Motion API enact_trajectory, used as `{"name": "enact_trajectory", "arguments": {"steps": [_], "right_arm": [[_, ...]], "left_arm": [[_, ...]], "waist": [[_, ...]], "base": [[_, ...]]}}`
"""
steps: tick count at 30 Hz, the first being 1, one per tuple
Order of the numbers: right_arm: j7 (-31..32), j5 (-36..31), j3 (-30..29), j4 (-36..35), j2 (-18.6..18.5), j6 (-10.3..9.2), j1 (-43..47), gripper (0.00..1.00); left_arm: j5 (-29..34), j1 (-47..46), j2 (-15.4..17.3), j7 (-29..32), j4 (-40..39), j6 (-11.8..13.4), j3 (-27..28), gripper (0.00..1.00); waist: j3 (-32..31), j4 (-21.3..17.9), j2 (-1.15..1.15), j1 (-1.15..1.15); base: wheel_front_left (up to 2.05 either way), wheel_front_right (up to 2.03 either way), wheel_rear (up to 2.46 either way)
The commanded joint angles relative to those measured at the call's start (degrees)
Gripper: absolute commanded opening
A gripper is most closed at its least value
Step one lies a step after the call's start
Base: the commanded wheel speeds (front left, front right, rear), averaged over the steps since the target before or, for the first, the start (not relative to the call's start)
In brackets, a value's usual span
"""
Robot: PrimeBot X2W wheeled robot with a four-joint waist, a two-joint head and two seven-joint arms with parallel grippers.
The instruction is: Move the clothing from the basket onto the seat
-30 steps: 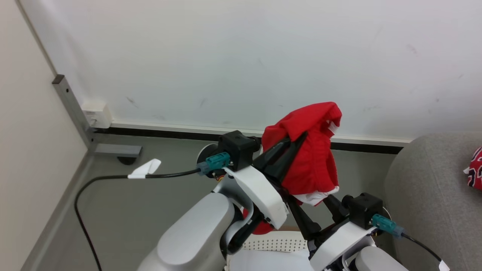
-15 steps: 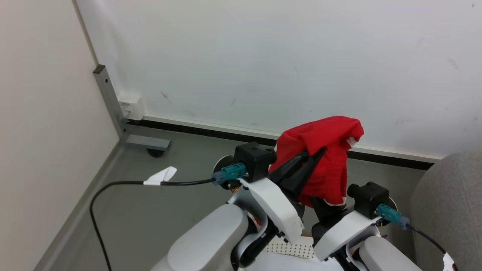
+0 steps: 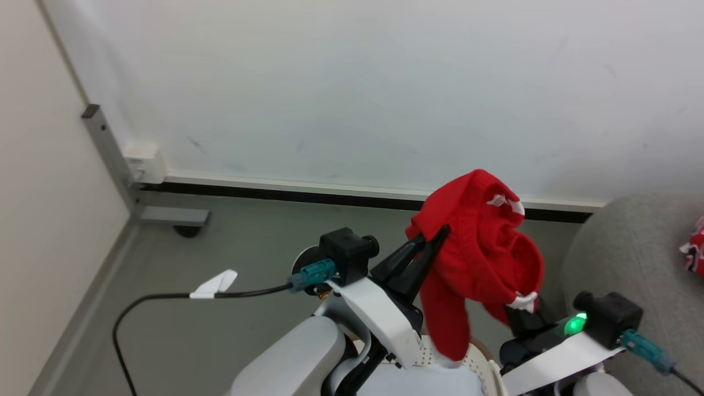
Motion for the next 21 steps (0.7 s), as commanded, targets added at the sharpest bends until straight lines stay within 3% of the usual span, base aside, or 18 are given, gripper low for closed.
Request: {"name": "enact_trajectory", "arguments": {"steps": [1, 12, 21], "right_arm": [[0.0, -0.1, -1.9, -1.6, -0.7, -0.13, 0.9, 0.00], [0.0, -2.4, -9.5, -5.1, -3.4, -0.13, -0.9, 0.00], [0.0, -4.3, -16.3, -7.5, -5.3, -0.13, 2.6, 0.00]], "left_arm": [[0.6, 1.0, 0.6, -1.0, -1.1, 0.2, 0.0, 1.00], [2.1, 3.1, 2.6, -2.7, -4.9, 1.8, 0.0, 1.00], [5.3, 2.8, 4.8, -4.0, -5.5, 2.0, -0.3, 1.00]], "waist": [[0.8, -2.6, 0.00, 0.00], [3.7, -15.9, 0.00, 0.00], [6.8, -27.4, 0.00, 0.00]], "base": [[0.00, 0.00, 0.00], [0.00, 0.00, 0.00], [0.00, 0.00, 0.00]]}}
